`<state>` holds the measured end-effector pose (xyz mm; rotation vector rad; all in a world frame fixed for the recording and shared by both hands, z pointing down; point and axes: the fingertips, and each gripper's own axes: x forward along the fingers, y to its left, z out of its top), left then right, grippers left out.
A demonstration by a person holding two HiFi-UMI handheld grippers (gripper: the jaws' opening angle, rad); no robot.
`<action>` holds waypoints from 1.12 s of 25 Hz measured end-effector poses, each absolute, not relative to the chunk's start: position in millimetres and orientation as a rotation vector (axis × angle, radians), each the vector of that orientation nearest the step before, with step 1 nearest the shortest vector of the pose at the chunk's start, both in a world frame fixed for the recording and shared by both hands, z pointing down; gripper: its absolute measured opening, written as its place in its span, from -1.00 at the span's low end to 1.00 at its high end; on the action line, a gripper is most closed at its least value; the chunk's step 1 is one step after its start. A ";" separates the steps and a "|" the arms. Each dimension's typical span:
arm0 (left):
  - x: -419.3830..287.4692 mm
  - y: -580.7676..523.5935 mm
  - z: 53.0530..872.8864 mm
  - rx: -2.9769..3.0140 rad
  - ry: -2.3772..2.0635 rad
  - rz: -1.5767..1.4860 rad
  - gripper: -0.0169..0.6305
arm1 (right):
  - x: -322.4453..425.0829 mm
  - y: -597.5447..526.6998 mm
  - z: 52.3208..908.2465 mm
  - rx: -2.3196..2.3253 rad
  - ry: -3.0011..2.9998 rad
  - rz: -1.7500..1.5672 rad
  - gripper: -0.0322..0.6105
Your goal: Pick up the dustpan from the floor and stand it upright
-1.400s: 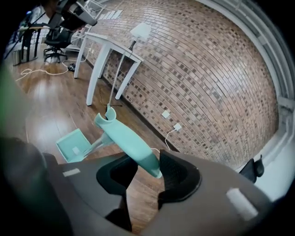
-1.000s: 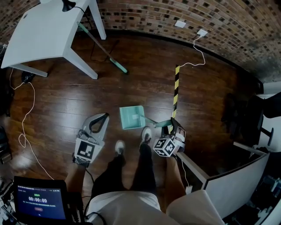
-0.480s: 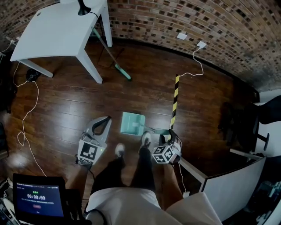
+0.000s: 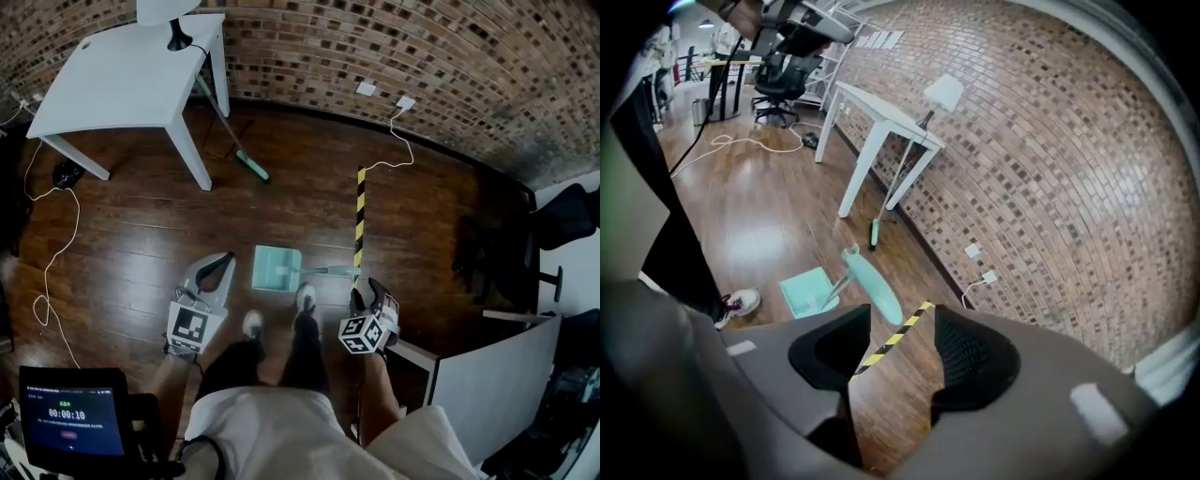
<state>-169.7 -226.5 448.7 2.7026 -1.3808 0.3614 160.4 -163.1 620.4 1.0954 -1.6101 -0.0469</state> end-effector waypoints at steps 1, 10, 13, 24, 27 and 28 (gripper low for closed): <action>-169.2 -222.3 442.3 2.711 -1.377 0.347 -0.94 | 158.9 -160.2 603.2 1.156 -1.623 -0.057 -0.23; -161.6 -187.0 379.4 2.774 -1.417 0.177 -0.94 | 125.1 -149.0 439.2 1.627 -1.887 -0.150 -0.87; -156.6 -166.1 352.7 2.764 -1.426 0.093 -0.94 | 112.9 -133.2 394.2 1.771 -2.032 -0.076 -0.87; -108.0 -28.0 276.8 2.841 -1.540 -0.017 -0.94 | 143.3 9.3 299.9 1.953 -2.327 0.074 -0.87; -85.0 27.3 252.2 2.831 -1.614 -0.010 -0.94 | 151.8 59.5 261.8 1.897 -2.416 0.048 -0.87; -75.7 46.8 243.2 2.823 -1.622 -0.005 -0.94 | 153.5 76.2 249.6 1.872 -2.440 0.022 -0.87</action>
